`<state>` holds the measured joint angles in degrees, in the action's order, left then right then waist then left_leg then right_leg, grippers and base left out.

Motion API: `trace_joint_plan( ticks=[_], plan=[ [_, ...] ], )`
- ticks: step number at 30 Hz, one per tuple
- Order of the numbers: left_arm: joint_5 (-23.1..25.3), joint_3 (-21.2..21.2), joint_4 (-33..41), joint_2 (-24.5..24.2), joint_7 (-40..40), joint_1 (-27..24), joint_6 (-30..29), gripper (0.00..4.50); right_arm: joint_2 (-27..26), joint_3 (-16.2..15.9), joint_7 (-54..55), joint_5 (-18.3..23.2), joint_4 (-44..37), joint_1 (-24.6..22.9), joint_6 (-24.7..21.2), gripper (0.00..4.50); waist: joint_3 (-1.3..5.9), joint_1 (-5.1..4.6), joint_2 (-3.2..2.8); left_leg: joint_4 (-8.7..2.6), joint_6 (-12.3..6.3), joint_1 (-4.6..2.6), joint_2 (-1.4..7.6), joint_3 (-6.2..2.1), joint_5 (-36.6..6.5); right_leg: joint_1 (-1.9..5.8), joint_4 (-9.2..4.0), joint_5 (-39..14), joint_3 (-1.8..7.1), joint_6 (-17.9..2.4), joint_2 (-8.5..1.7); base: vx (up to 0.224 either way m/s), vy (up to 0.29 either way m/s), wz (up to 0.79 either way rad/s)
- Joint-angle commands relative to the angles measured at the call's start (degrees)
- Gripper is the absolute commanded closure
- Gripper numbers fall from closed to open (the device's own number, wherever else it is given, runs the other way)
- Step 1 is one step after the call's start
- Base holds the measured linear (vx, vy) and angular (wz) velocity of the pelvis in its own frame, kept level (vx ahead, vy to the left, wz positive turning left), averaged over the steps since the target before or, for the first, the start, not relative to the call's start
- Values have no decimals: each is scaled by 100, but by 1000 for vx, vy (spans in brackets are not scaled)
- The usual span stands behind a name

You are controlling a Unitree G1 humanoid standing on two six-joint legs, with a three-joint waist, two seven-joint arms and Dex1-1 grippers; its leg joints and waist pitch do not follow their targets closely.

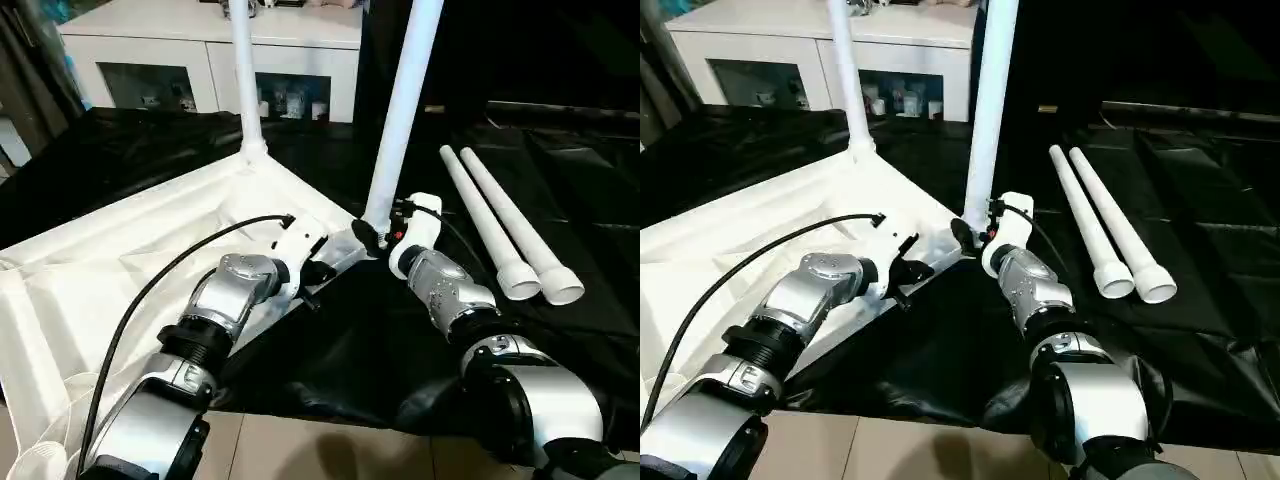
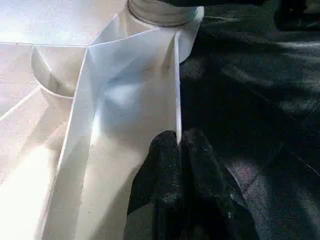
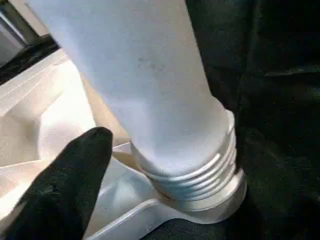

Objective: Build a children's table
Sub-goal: Insert table leg to table base, then rotate leg to tighten

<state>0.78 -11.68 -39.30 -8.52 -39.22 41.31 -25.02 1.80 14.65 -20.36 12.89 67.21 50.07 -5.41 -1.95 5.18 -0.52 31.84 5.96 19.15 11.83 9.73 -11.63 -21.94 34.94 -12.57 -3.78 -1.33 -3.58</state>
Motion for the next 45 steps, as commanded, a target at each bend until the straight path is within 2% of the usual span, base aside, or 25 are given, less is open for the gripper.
trace_joint_plan(
  ticks=[1, 2, 4, 5, 6, 7, 8, 9, 10, 14, 16, 17, 18, 19, 21, 22, 23, 25, 29, 32, 33, 36, 39, 42, 45],
  plan=[
    [-16, -58, 67, -45, -144, 52, 80, 450, -29, -214, -444, -54, 54, -163, -203, 2, 216, 28, -11, -380, -194, 63, 156, -28, -964, 229, -498, -1090, 291, -1123, -487, 0, 0, 0],
    [-31, -74, 153, -133, -282, -1, 136, 450, 124, -409, -783, -159, -151, -255, -216, 2, 220, 29, 2, -371, -219, 65, 154, -25, -923, 238, -490, -1016, 288, -1134, -480, 0, 0, 0],
    [-51, -109, 254, -229, -477, -70, 250, 450, 280, -587, -1106, -257, -374, -367, -243, 2, 259, 42, -6, -320, -331, 102, 147, -25, -491, 281, -405, -333, 285, -1271, -483, 0, 0, 0],
    [-59, -114, 289, -257, -521, -90, 248, 450, 329, -636, -1199, -283, -441, -401, -259, 2, 253, 50, -7, -306, -358, 115, 141, -24, -357, 298, -388, -126, 277, -1279, -464, 0, 0, 0],
    [-76, -129, 377, -341, -642, -146, 263, 450, 482, -777, -1455, -364, -633, -506, -278, 2, 285, 49, -35, -272, -450, 129, 140, -29, -117, 312, -322, 353, 272, -1360, -462, 0, 0, 0],
    [-113, -169, 549, -510, -906, -255, 347, 450, 762, -995, -1906, -476, -983, -695, -323, 2, 321, 58, -14, -222, -555, 142, 120, -25, 176, 326, -268, 920, 261, -1424, -432, 0, 0, 0],
    [-129, -184, 645, -608, -1022, -309, 333, 450, 929, -1090, -2146, -528, -1187, -798, -330, 2, 330, 72, -8, -200, -628, 165, 113, -27, 301, 343, -238, 1218, 255, -1447, -418, 0, 0, 0],
    [-130, -208, 722, -696, -1127, -355, 370, 450, 1053, -1121, -2318, -513, -1371, -880, -345, 2, 347, 82, -45, -149, -751, 165, 101, -6, 497, 312, -198, 1772, 243, -1503, -380, 0, 0, 0],
    [-142, -232, 806, -781, -1274, -409, 460, 450, 1162, -1130, -2499, -476, -1549, -953, -390, 2, 363, 110, -40, -111, -844, 153, 106, 3, 617, 302, -148, 2161, 243, -1600, -375, 0, 0, 0],
    [-247, -361, 1242, -1174, -1967, -665, 634, 450, 1641, -1360, -3598, -250, -2433, -1323, -533, 2, 409, 145, -31, -31, -1071, 206, 101, -6, 821, 318, -44, 2813, 215, -1659, -357, 0, 0, 0],
    [-320, -447, 1462, -1339, -2289, -783, 718, 450, 1772, -1421, -3977, -134, -2674, -1396, -623, 2, 372, 149, -17, -44, -1084, 207, 130, 4, 533, 273, -81, 2410, 210, -1715, -377, 0, 0, 0],
    [-351, -468, 1530, -1386, -2390, -823, 754, 450, 1817, -1455, -4111, -110, -2736, -1412, -639, 2, 367, 163, -30, -48, -1064, 212, 143, -5, 427, 279, -85, 2223, 214, -1716, -396, 0, 0, 0],
    [-396, -498, 1625, -1452, -2533, -881, 820, 450, 1882, -1508, -4309, -78, -2825, -1433, -667, 2, 340, 166, -41, -66, -1010, 192, 168, 2, 188, 246, -125, 1758, 217, -1715, -401, 0, 0, 0],
    [-416, -523, 1698, -1501, -2612, -915, 794, 450, 1955, -1612, -4529, -68, -2937, -1466, -729, 2, 320, 164, -24, -83, -921, 185, 178, 12, 2, 235, -155, 1348, 229, -1703, -409, 0, 0, 0],
    [-434, -562, 1843, -1580, -2730, -991, 757, 450, 2127, -1873, -4998, -89, -3226, -1569, -831, 2, 298, 188, -44, -97, -817, 164, 190, 16, -172, 217, -187, 916, 239, -1659, -412, 0, 0, 0],
    [-434, -562, 1843, -1580, -2730, -991, 757, 450, 2127, -1873, -4998, -89, -3226, -1569, -831, 2, 281, 206, -47, -112, -738, 165, 194, 9, -277, 220, -207, 660, 245, -1615, -417, 0, 0, 0],
    [-450, -564, 1933, -1607, -2787, -1036, 739, 450, 2246, -2043, -5282, -150, -3437, -1628, -922, 2, 266, 207, 0, -124, -701, 162, 191, 23, -361, 213, -232, 490, 252, -1583, -421, 0, 0, 0],
    [-469, -576, 2013, -1616, -2823, -1070, 711, 450, 2283, -2141, -5312, -276, -3473, -1625, -846, 2, 270, 232, -15, -140, -532, 159, 190, 8, -443, 225, -233, 186, 263, -1490, -438, 0, 0, 0],
    [-483, -602, 2090, -1623, -2840, -1101, 693, 450, 2229, -2284, -5149, -536, -3285, -1520, -513, 2, 294, 235, 6, -121, -476, 157, 160, 12, -268, 216, -209, 357, 270, -1474, -430, 0, 0, 0],
    [-484, -610, 2097, -1623, -2836, -1101, 698, 450, 2179, -2325, -5090, -584, -3211, -1456, -455, 2, 323, 246, 7, -85, -564, 171, 133, 12, -3, 233, -157, 791, 265, -1515, -404, 0, 0, 0],
    [-476, -606, 2096, -1622, -2841, -1099, 704, 450, 2155, -2319, -5090, -542, -3214, -1427, -497, 28, 332, 260, 16, -71, -628, 179, 131, 10, 103, 237, -135, 969, 262, -1527, -399, 0, 0, 0],
    [-459, -595, 2126, -1624, -2846, -1117, 693, 450, 2169, -2348, -5148, -485, -3268, -1429, -534, 35, 347, 284, 17, -46, -738, 188, 126, 11, 235, 235, -107, 1203, 255, -1550, -392, 0, 0, 0],
    [-449, -596, 2158, -1641, -2841, -1146, 686, 450, 2171, -2374, -5191, -524, -3247, -1426, -521, 70, 349, 295, 15, -37, -783, 189, 129, 9, 217, 228, -105, 1161, 247, -1571, -393, 0, 0, 0],
    [-448, -595, 2139, -1633, -2841, -1137, 685, 450, 2146, -2388, -5204, -544, -3175, -1410, -472, 85, 341, 293, 21, -42, -746, 186, 134, 10, 105, 227, -121, 943, 248, -1559, -401, 0, 0, 0],
    [-446, -591, 2133, -1622, -2828, -1142, 685, 450, 2125, -2424, -5209, -586, -3143, -1427, -434, 123, 337, 294, 16, -44, -700, 182, 140, 9, 39, 222, -126, 804, 252, -1549, -404, 0, 0, 0]
  ],
)
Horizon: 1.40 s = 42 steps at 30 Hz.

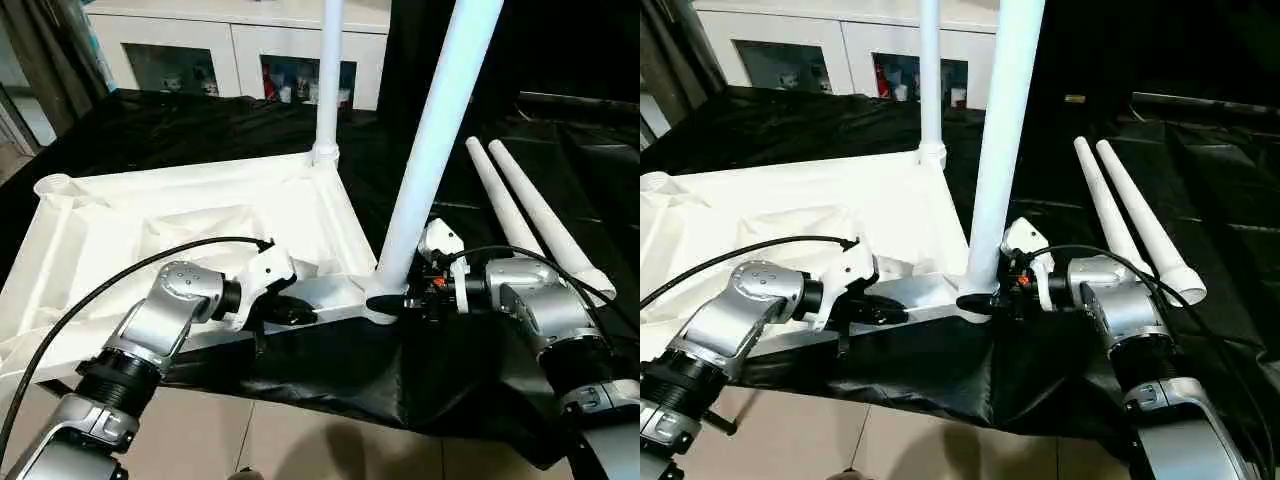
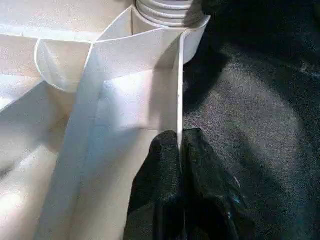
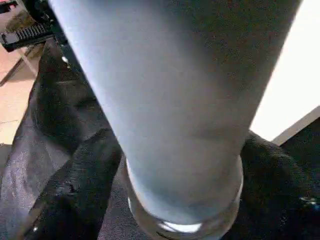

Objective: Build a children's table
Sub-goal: Rotate leg to tighten

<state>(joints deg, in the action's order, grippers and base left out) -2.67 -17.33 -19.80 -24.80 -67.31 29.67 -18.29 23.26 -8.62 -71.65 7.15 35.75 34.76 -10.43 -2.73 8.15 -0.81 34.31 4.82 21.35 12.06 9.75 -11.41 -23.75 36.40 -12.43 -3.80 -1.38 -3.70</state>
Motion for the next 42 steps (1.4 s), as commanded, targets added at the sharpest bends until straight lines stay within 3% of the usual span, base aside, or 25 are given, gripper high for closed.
trace_joint_plan(
  ticks=[1, 7, 11, 13, 15, 16, 17, 18, 20, 21, 23, 26, 28, 34, 38, 40, 42],
  plan=[
    [-101, -25, 184, 8, -15, 19, 12, 450, -29, -99, -78, -13, 7, 100, 68, 123, 417, -3, 46, -289, -579, -35, 115, 7, 23, 406, -268, 789, 253, -1543, -389, 0, 0, 0],
    [-93, 44, 121, 72, 124, 11, -61, 450, -166, -14, 280, -46, 135, -28, 57, 168, 408, -5, 59, -290, -503, -32, 109, 4, -63, 401, -278, 574, 263, -1482, -397, 0, 0, 0],
    [22, 255, -394, 467, 916, 234, -196, 450, -630, 308, 1868, -211, 794, -207, 85, 173, 372, -41, 42, -321, -340, -38, 93, 7, -279, 383, -336, 185, 271, -1424, -409, 0, 0, 0],
    [107, 276, -572, 585, 1181, 318, -174, 450, -796, 419, 2253, -180, 880, -247, 6, 174, 321, -81, 36, -384, -106, -97, 89, 0, -777, 377, -461, -786, 275, -1221, -422, 0, 0, 0],
    [201, 325, -833, 797, 1609, 454, -182, 450, -1075, 604, 2908, -124, 1036, -258, -84, 175, 297, -100, -5, -417, 15, -138, 98, -9, -996, 359, -505, -1231, 301, -1109, -445, 0, 0, 0],
    [273, 414, -1151, 1113, 2196, 637, -264, 450, -1449, 832, 3865, -80, 1335, -181, -102, 175, 293, -109, -22, -440, 83, -156, 92, -27, -1143, 377, -532, -1434, 292, -1028, -442, 0, 0, 0],
    [300, 456, -1312, 1272, 2479, 731, -299, 450, -1646, 935, 4310, -46, 1483, -121, -96, 175, 278, -139, -9, -449, 121, -159, 78, -15, -1176, 352, -554, -1537, 299, -979, -427, 0, 0, 0],
    [313, 477, -1401, 1359, 2634, 783, -316, 450, -1756, 988, 4546, -24, 1564, -84, -89, 175, 261, -164, -25, -473, 214, -213, 71, -33, -1421, 325, -608, -1991, 278, -906, -441, 0, 0, 0],
    [343, 481, -1633, 1588, 2938, 907, -228, 450, -2088, 1045, 4871, 31, 1745, 45, 11, 175, 279, -169, -27, -475, 200, -229, 73, -41, -1502, 332, -634, -2098, 285, -857, -458, 0, 0, 0],
    [351, 480, -1713, 1667, 3030, 950, -195, 450, -2202, 1048, 4944, 43, 1801, 93, 63, 175, 248, -195, -31, -502, 185, -225, 74, -43, -1621, 307, -650, -2136, 281, -853, -448, 0, 0, 0],
    [368, 461, -1882, 1815, 3095, 1047, -70, 450, -2398, 903, 4847, -81, 1883, 228, 350, 175, 249, -197, -25, -514, 166, -251, 69, -62, -1849, 319, -684, -2399, 257, -779, -465, 0, 0, 0],
    [380, 436, -1940, 1827, 3035, 1075, -3, 450, -2464, 966, 4740, -29, 1864, 273, 445, 175, 279, -183, -8, -547, 76, -207, 84, -71, -1593, 364, -657, -1979, 275, -786, -470, 0, 0, 0],
    [400, 411, -1972, 1803, 2927, 1069, 81, 450, -2483, 1003, 4610, -27, 1878, 312, 486, 119, 288, -182, -10, -542, 36, -190, 90, -65, -1476, 377, -624, -1701, 277, -892, -475, 0, 0, 0],
    [392, 347, -1929, 1612, 2568, 969, 238, 450, -2213, 840, 4160, -155, 1905, 410, 729, 60, 304, -195, 19, -538, -43, -127, 92, -63, -1245, 413, -598, -1568, 274, -944, -493, 0, 0, 0],
    [360, 296, -1728, 1415, 2174, 830, 333, 450, -1843, 718, 3459, -154, 1606, 375, 775, 55, 316, -216, 36, -510, -168, -115, 93, -45, -997, 422, -575, -1229, 269, -1047, -482, 0, 0, 0],
    [293, 234, -1531, 1247, 1783, 699, 485, 450, -1477, 500, 2896, -287, 1350, 305, 925, 55, 362, -208, 33, -466, -268, -84, 102, -43, -647, 449, -499, -657, 261, -1145, -475, 0, 0, 0],
    [175, 180, -1312, 1091, 1388, 551, 630, 450, -1187, 441, 2295, -228, 1104, 238, 957, 55, 401, -206, 31, -403, -463, -34, 80, -33, -147, 477, -388, 312, 245, -1321, -445, 0, 0, 0]
  ],
)
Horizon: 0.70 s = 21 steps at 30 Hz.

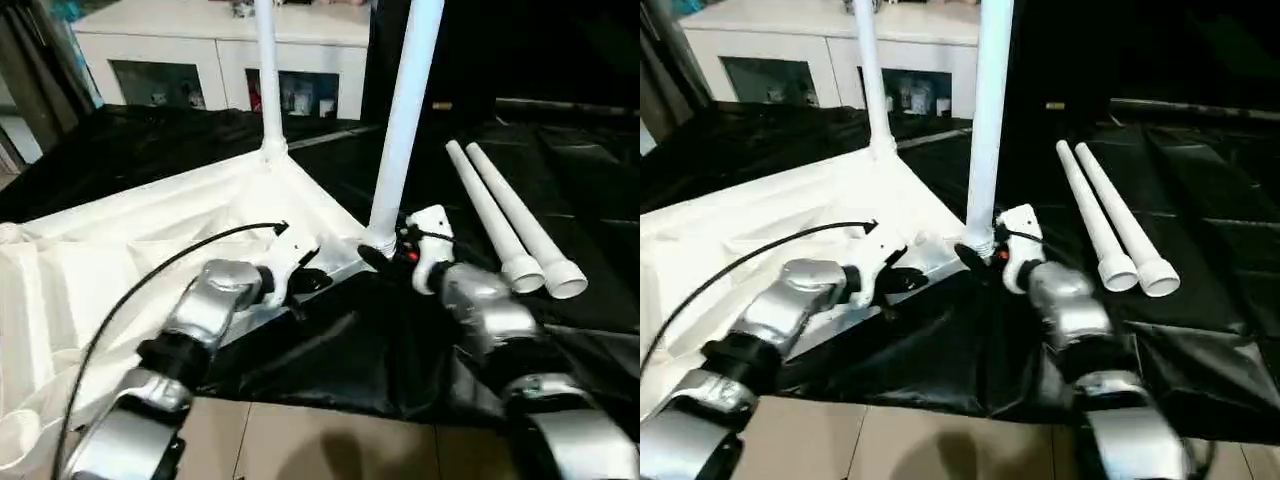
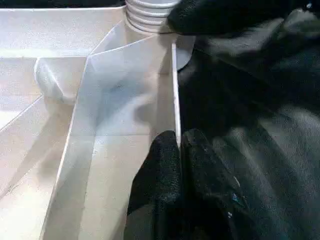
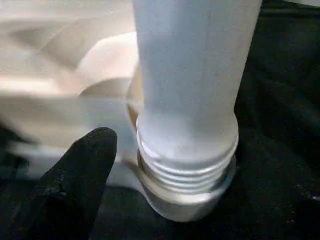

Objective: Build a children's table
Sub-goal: Rotate leg to tighten

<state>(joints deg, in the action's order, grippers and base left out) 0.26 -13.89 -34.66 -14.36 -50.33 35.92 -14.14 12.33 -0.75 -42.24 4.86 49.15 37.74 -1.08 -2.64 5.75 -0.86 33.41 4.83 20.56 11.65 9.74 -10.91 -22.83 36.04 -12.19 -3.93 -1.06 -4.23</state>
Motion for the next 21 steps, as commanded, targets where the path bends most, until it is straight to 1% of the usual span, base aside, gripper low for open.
trace_joint_plan(
  ticks=[1, 2, 3, 4, 5, 6, 7, 8, 9, 10, 11, 13, 14, 15, 16, 18, 19, 20, 21],
  plan=[
    [-118, -165, 175, 47, -310, -74, 214, 450, -94, -346, -646, 1, -236, -60, 22, 55, 420, 44, 39, -272, -572, 64, 110, -25, -82, 386, -303, 710, 253, -1444, -372, 0, 0, 0],
    [-234, -219, 412, -96, -672, -220, 246, 450, 115, -371, -1099, 107, -459, -110, -38, 55, 436, 54, 32, -250, -634, 59, 109, -15, 19, 377, -274, 959, 252, -1495, -357, 0, 0, 0],
    [-301, -268, 599, -213, -918, -325, 235, 450, 263, -405, -1421, 168, -611, -139, -101, 55, 449, 60, 32, -214, -786, 77, 123, -19, 214, 372, -223, 1394, 238, -1595, -349, 0, 0, 0],
    [-323, -301, 723, -300, -1056, -390, 209, 450, 368, -434, -1665, 209, -708, -156, -171, 55, 441, 61, 32, -198, -859, 79, 118, -7, 235, 359, -214, 1528, 236, -1637, -336, 0, 0, 0],
    [-332, -324, 817, -372, -1148, -438, 182, 450, 461, -478, -1880, 232, -782, -173, -228, 55, 426, 58, 20, -198, -945, 76, 134, -2, 146, 334, -216, 1488, 228, -1717, -345, 0, 0, 0],
    [-331, -333, 876, -416, -1202, -469, 166, 450, 523, -516, -2021, 249, -829, -187, -255, 55, 422, 70, 16, -203, -956, 60, 154, -1, 22, 328, -233, 1294, 225, -1739, -356, 0, 0, 0],
    [-326, -340, 955, -475, -1274, -511, 146, 450, 611, -576, -2218, 274, -895, -208, -288, 55, 409, 86, 12, -216, -911, 43, 164, -2, -94, 322, -253, 1035, 222, -1744, -351, 0, 0, 0],
    [-337, -350, 1051, -560, -1367, -569, 125, 450, 694, -651, -2412, 292, -981, -246, -351, 55, 400, 92, 35, -221, -891, 46, 166, 8, -153, 320, -264, 920, 229, -1738, -359, 0, 0, 0],
    [-345, -354, 1124, -619, -1439, -612, 112, 450, 751, -697, -2553, 301, -1047, -274, -398, 55, 391, 111, 22, -236, -824, 37, 177, 4, -272, 320, -282, 673, 231, -1703, -368, 0, 0, 0],
    [-375, -365, 1240, -727, -1554, -678, 89, 450, 827, -762, -2765, 282, -1126, -309, -450, 55, 379, 111, 37, -248, -771, 29, 189, 11, -378, 304, -296, 510, 239, -1686, -372, 0, 0, 0],
    [-384, -357, 1254, -745, -1559, -689, 94, 450, 841, -779, -2808, 261, -1129, -313, -466, 55, 373, 118, 37, -257, -734, 29, 192, 8, -424, 309, -299, 412, 239, -1670, -374, 0, 0, 0],
    [-387, -331, 1255, -754, -1528, -696, 96, 450, 857, -806, -2845, 215, -1111, -320, -469, 55, 349, 119, 34, -279, -582, 13, 184, 15, -603, 292, -342, 31, 248, -1596, -378, 0, 0, 0],
    [-376, -317, 1217, -753, -1511, -685, 111, 450, 858, -837, -2856, 167, -1074, -325, -427, 55, 346, 117, 38, -286, -540, 8, 186, 15, -659, 290, -354, -78, 251, -1577, -384, 0, 0, 0],
    [-360, -300, 1175, -757, -1497, -673, 127, 450, 863, -891, -2889, 87, -1025, -339, -364, 70, 345, 118, 39, -295, -466, 3, 184, 13, -715, 288, -365, -225, 253, -1534, -388, 0, 0, 0],
    [-357, -296, 1171, -755, -1490, -671, 128, 450, 861, -894, -2893, 79, -1015, -339, -357, 80, 348, 116, 45, -297, -420, 11, 177, 12, -706, 299, -368, -275, 258, -1495, -392, 0, 0, 0],
    [-355, -285, 1179, -752, -1486, -668, 113, 450, 861, -895, -2905, 87, -1008, -333, -368, 97, 356, 119, 45, -291, -406, 10, 174, 13, -649, 300, -362, -218, 264, -1478, -393, 0, 0, 0],
    [-356, -280, 1181, -751, -1490, -663, 109, 450, 862, -901, -2904, 92, -1011, -323, -378, 106, 363, 119, 48, -284, -421, 18, 168, 13, -562, 305, -346, -88, 263, -1481, -385, 0, 0, 0],
    [-361, -281, 1197, -754, -1495, -662, 95, 450, 875, -912, -2914, 101, -1032, -320, -400, 124, 370, 123, 39, -276, -447, 26, 163, 11, -479, 309, -330, 46, 260, -1490, -382, 0, 0, 0],
    [-367, -283, 1205, -755, -1498, -661, 87, 450, 880, -916, -2911, 105, -1035, -310, -414, 124, 376, 122, 50, -266, -478, 31, 157, 13, -417, 311, -321, 160, 256, -1497, -374, 0, 0, 0]
  ],
)
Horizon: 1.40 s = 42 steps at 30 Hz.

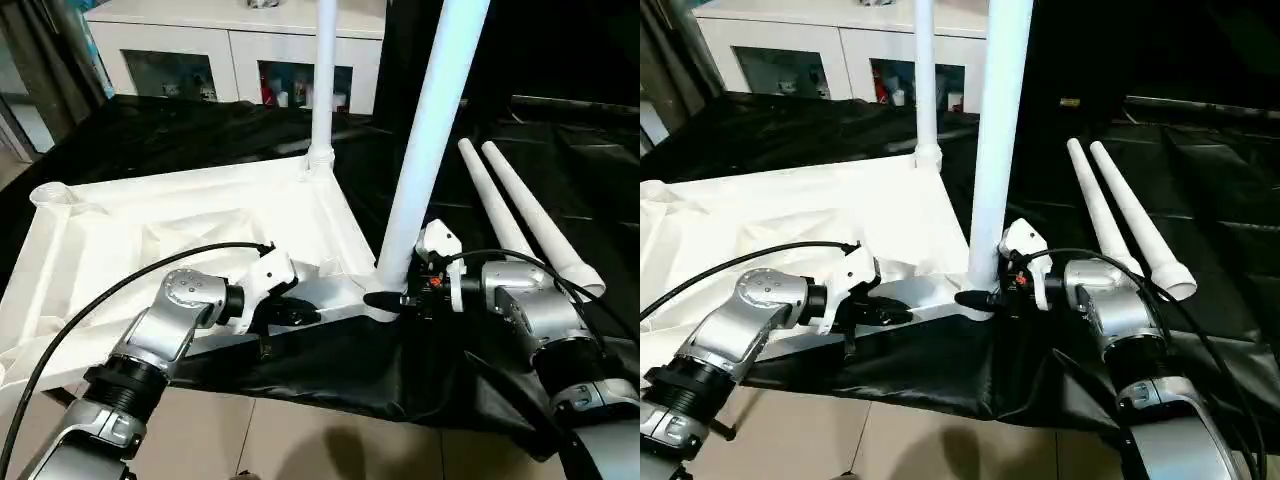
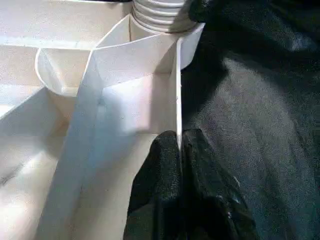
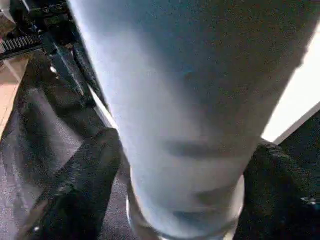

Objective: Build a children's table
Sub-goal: Rotate leg to tighten

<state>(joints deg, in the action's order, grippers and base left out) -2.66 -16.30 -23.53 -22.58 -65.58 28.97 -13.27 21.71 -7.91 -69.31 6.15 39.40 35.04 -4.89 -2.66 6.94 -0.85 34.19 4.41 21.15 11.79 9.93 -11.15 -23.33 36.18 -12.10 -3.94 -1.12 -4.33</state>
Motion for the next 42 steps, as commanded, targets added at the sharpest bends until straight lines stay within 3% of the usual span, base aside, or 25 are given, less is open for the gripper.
trace_joint_plan(
  ticks=[1, 10, 12, 13, 15, 16, 19, 20, 21, 22, 24, 25, 26, 27, 28, 29, 31, 36, 38, 39, 41, 42],
  plan=[
    [-75, -42, 116, 67, 24, 26, -12, 450, -43, -208, -205, -29, -75, -40, -44, 132, 387, 13, 40, -335, -468, -26, 143, -9, -324, 363, -319, 266, 256, -1509, -364, 0, 0, 0],
    [-43, -13, 105, 63, 79, 3, -11, 450, -67, -238, -122, -88, -74, -140, -96, 180, 388, 31, 47, -329, -487, -28, 141, -4, -359, 362, -324, 202, 251, -1507, -361, 0, 0, 0],
    [8, 53, -11, 155, 326, 52, -96, 450, -253, -84, 379, -65, 87, -238, -188, 181, 379, 29, 44, -334, -480, -27, 144, -3, -365, 355, -330, 193, 255, -1505, -364, 0, 0, 0],
    [8, 53, -11, 155, 326, 52, -96, 450, -253, -84, 379, -65, 87, -238, -188, 182, 361, 24, 43, -353, -435, -35, 143, -7, -477, 350, -357, 2, 250, -1480, -365, 0, 0, 0],
    [98, 160, -219, 344, 810, 191, -293, 450, -573, 146, 1431, -144, 388, -297, -288, 182, 327, -11, 42, -393, -280, -60, 148, -6, -750, 329, -420, -538, 259, -1390, -378, 0, 0, 0],
    [168, 230, -388, 478, 1167, 308, -429, 450, -785, 293, 2058, -152, 521, -313, -403, 182, 308, -29, 33, -424, -156, -79, 142, -19, -952, 331, -479, -1025, 258, -1284, -399, 0, 0, 0],
    [220, 281, -520, 581, 1437, 400, -529, 450, -948, 410, 2530, -148, 612, -320, -498, 183, 277, -71, 40, -474, 45, -120, 130, -40, -1259, 319, -557, -1698, 276, -1038, -403, 0, 0, 0],
    [281, 405, -827, 840, 2009, 631, -736, 450, -1326, 697, 3550, -83, 812, -262, -685, 183, 273, -79, -19, -479, 77, -133, 135, -44, -1355, 300, -564, -1811, 284, -1010, -410, 0, 0, 0],
    [314, 503, -1172, 1132, 2537, 900, -874, 450, -1720, 946, 4496, 0, 1072, -127, -790, 183, 246, -107, -21, -496, 173, -174, 123, -38, -1524, 258, -608, -2059, 292, -952, -400, 0, 0, 0],
    [320, 518, -1230, 1182, 2625, 946, -898, 450, -1786, 983, 4643, 17, 1119, -101, -807, 183, 237, -140, -6, -510, 271, -213, 101, -61, -1779, 242, -651, -2501, 270, -842, -402, 0, 0, 0],
    [327, 552, -1425, 1349, 2874, 1091, -895, 450, -1987, 1047, 4996, 55, 1284, 8, -796, 183, 258, -130, -1, -503, 256, -240, 99, -72, -1857, 222, -697, -2665, 271, -737, -423, 0, 0, 0],
    [336, 575, -1647, 1511, 3106, 1236, -866, 450, -2135, 953, 5137, -42, 1479, 148, -719, 183, 257, -140, -52, -518, 237, -226, 109, -74, -1904, 229, -707, -2515, 269, -748, -408, 0, 0, 0],
    [337, 577, -1664, 1523, 3124, 1247, -863, 450, -2146, 945, 5147, -51, 1494, 159, -713, 183, 253, -147, -36, -516, 226, -220, 103, -70, -1906, 228, -711, -2457, 264, -765, -398, 0, 0, 0],
    [366, 569, -1749, 1596, 3218, 1309, -814, 450, -2238, 1091, 5331, 53, 1617, 252, -626, 183, 264, -134, -90, -527, 224, -210, 107, -80, -1907, 246, -689, -2330, 267, -793, -407, 0, 0, 0],
    [381, 565, -1770, 1637, 3238, 1331, -782, 450, -2304, 1303, 5444, 235, 1696, 324, -569, 183, 272, -145, -77, -538, 207, -184, 108, -87, -1885, 270, -682, -2197, 264, -803, -407, 0, 0, 0],
    [378, 556, -1745, 1653, 3206, 1320, -775, 450, -2321, 1380, 5465, 306, 1717, 358, -540, 148, 286, -136, -70, -542, 194, -179, 112, -90, -1833, 283, -678, -2109, 261, -813, -415, 0, 0, 0],
    [384, 534, -1743, 1665, 3147, 1314, -762, 450, -2357, 1415, 5479, 265, 1735, 411, -506, 114, 296, -135, -80, -547, 149, -154, 127, -81, -1690, 295, -643, -1708, 261, -915, -400, 0, 0, 0],
    [365, 470, -1752, 1565, 2977, 1254, -578, 450, -2391, 1422, 5487, 216, 1834, 550, -393, 67, 309, -204, -70, -562, 101, -62, 109, -101, -1515, 369, -610, -1539, 238, -955, -414, 0, 0, 0],
    [331, 444, -1651, 1497, 2794, 1190, -501, 450, -2370, 1456, 5399, 233, 1822, 582, -342, 63, 319, -203, -74, -543, 68, -108, 117, -78, -1476, 332, -627, -1532, 258, -972, -419, 0, 0, 0],
    [312, 437, -1595, 1465, 2717, 1158, -500, 450, -2358, 1473, 5343, 251, 1803, 591, -320, 63, 331, -192, -70, -528, 36, -107, 115, -67, -1316, 340, -600, -1266, 268, -1048, -419, 0, 0, 0],
    [176, 419, -1264, 1285, 2250, 956, -355, 450, -2155, 1212, 4637, 124, 1527, 509, -215, 63, 338, -177, 1, -527, -67, -59, 120, -67, -1084, 391, -557, -969, 251, -1128, -422, 0, 0, 0],
    [152, 411, -1174, 1216, 2131, 900, -320, 450, -2053, 1108, 4385, 66, 1405, 457, -191, 63, 359, -173, -12, -503, -152, -15, 118, -65, -815, 430, -509, -640, 253, -1174, -430, 0, 0, 0]
  ],
)
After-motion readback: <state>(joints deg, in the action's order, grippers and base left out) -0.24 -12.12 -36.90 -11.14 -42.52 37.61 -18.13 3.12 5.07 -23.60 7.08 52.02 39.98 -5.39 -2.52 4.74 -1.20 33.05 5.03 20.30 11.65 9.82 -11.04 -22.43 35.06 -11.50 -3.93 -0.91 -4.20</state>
